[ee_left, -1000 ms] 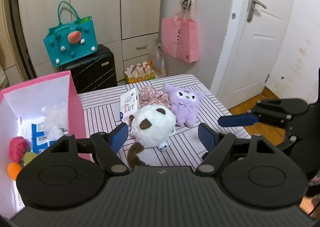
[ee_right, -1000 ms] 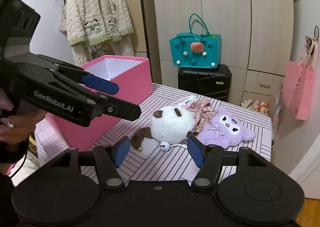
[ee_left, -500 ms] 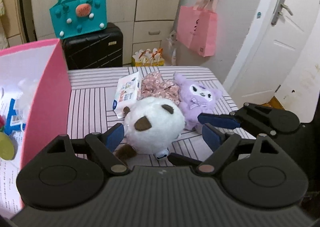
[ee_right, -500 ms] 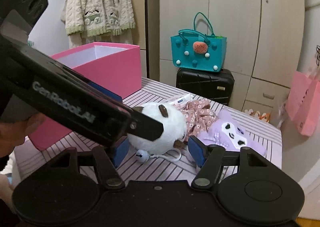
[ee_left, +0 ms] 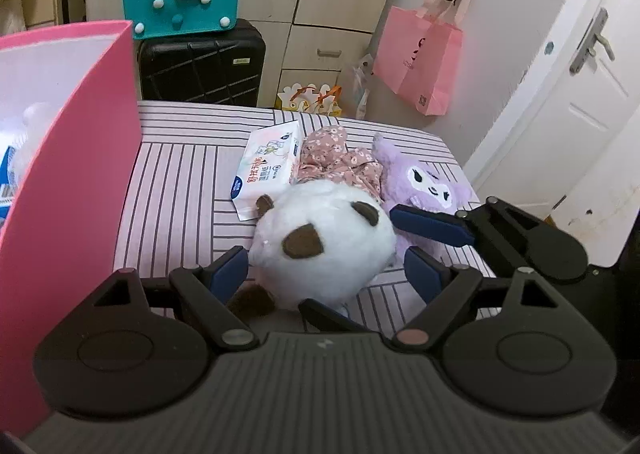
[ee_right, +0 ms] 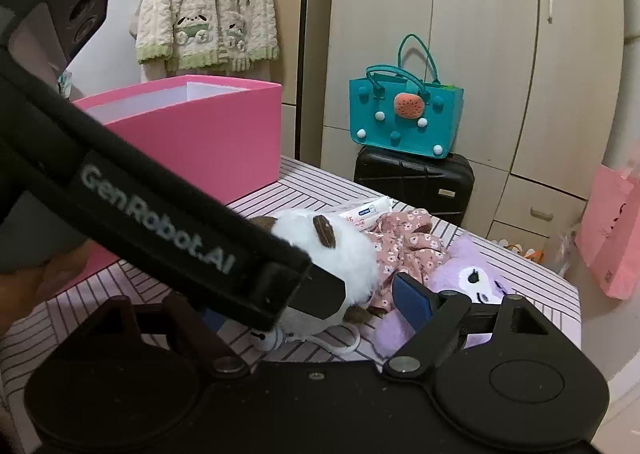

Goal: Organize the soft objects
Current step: 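Close the left tool on the white panda plush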

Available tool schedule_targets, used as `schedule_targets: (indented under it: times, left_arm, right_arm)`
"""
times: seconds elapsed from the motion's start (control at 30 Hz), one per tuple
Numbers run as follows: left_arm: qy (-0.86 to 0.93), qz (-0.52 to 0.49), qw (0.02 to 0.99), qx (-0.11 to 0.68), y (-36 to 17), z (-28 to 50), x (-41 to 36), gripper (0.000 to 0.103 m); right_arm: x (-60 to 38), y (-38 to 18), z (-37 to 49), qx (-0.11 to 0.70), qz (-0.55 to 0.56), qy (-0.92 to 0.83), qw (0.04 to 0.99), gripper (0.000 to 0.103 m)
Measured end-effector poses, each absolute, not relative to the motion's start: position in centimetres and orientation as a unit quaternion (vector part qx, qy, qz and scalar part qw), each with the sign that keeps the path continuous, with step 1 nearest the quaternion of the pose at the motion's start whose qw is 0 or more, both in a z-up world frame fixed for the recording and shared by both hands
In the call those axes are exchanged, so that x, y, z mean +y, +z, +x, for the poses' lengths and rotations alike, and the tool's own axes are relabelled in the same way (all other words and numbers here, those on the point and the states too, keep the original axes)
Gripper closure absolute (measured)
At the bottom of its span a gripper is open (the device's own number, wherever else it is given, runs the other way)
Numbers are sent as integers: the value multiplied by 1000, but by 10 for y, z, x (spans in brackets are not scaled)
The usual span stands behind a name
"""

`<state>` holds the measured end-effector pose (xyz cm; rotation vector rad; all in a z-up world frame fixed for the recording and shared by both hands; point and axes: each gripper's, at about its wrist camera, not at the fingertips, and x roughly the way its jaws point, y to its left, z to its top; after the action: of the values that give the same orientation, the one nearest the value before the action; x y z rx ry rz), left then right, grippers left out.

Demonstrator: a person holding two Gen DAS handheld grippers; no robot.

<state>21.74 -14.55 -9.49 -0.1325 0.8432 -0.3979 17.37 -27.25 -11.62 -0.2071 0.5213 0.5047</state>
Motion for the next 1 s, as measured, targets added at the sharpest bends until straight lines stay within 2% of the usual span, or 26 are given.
schedule_targets:
  times: [0.2,0.27,0.43,1.0]
  left_arm:
    - [-192,-74,887,414,-105,222,-142,22]
    - [-197,-75,883,420,-110,223,-142,28]
    - [-208,-76,885,410,-115,219,-141,39]
    - [-236,-47,880,410,-105,185,-141,40]
  right_arm:
    - [-274,-121,177,248,-88,254,931,18]
    - [-271,-123,177,254,-92,255,929,22]
    - [-263,-124,169,239,-121,245,932,26]
    - [-259,-117,134,254,-70,201,944,28]
